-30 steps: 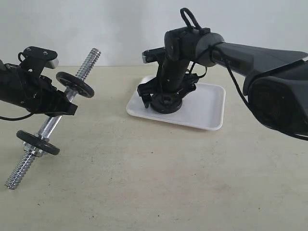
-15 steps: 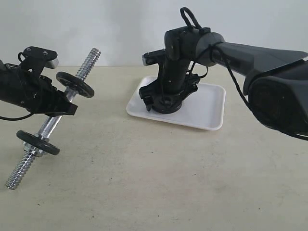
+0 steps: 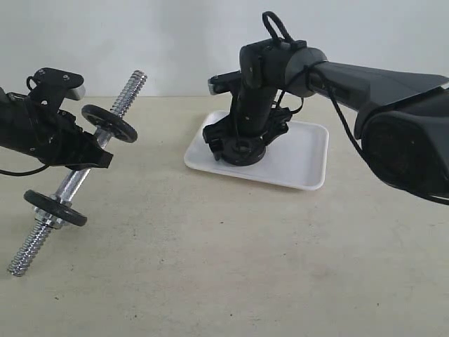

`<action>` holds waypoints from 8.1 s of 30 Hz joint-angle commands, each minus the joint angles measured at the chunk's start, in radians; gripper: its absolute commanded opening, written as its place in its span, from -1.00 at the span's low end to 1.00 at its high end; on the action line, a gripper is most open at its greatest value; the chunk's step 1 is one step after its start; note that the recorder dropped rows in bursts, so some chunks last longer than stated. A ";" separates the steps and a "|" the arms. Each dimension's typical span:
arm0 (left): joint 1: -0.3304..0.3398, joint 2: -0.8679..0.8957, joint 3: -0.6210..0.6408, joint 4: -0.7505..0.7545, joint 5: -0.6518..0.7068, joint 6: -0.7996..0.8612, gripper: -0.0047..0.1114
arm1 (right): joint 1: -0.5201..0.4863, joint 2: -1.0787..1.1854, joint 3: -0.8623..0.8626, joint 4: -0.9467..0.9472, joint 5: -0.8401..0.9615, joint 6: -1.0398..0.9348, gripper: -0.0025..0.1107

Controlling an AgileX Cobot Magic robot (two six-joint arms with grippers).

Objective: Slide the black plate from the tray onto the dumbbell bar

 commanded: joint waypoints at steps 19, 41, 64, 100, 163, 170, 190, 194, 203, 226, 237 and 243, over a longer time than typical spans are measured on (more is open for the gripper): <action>0.001 -0.062 -0.034 -0.049 -0.066 0.000 -0.84 | -0.005 0.001 -0.001 -0.038 0.001 0.046 0.88; 0.001 -0.062 -0.034 -0.049 -0.066 0.000 -0.84 | -0.005 0.001 -0.001 -0.033 0.043 0.050 0.87; 0.001 -0.062 -0.034 -0.049 -0.066 0.000 -0.84 | -0.005 0.001 -0.001 -0.017 0.052 0.020 -0.96; 0.001 -0.062 -0.015 -0.015 -0.068 0.000 -0.84 | -0.061 -0.165 -0.001 0.168 -0.023 -0.065 -0.96; 0.001 -0.062 -0.013 -0.005 -0.073 0.075 -0.84 | -0.116 -0.235 -0.001 0.715 0.260 -0.744 -0.96; 0.001 -0.062 -0.013 -0.004 -0.073 0.128 -0.84 | -0.180 -0.235 -0.001 0.818 0.260 -0.743 -0.96; -0.003 -0.062 -0.013 -0.036 -0.045 0.417 -0.84 | -0.227 -0.235 -0.001 1.065 0.260 -0.387 -0.96; -0.003 -0.062 -0.013 -0.282 -0.035 0.666 -0.84 | -0.208 -0.235 -0.001 1.063 0.260 -0.357 -0.96; -0.003 -0.062 -0.013 -0.464 -0.022 0.858 -0.84 | -0.158 -0.235 -0.001 1.066 0.260 -0.341 -0.96; -0.003 -0.062 -0.013 -0.506 0.107 0.902 -0.84 | -0.158 -0.235 -0.001 1.113 0.260 -0.353 -0.96; -0.003 -0.062 -0.017 -0.685 0.117 1.042 -0.84 | -0.158 -0.235 -0.001 1.111 0.260 -0.353 -0.96; -0.003 -0.062 -0.017 -0.685 0.074 1.055 -0.84 | -0.158 -0.235 -0.001 1.111 0.260 -0.353 -0.96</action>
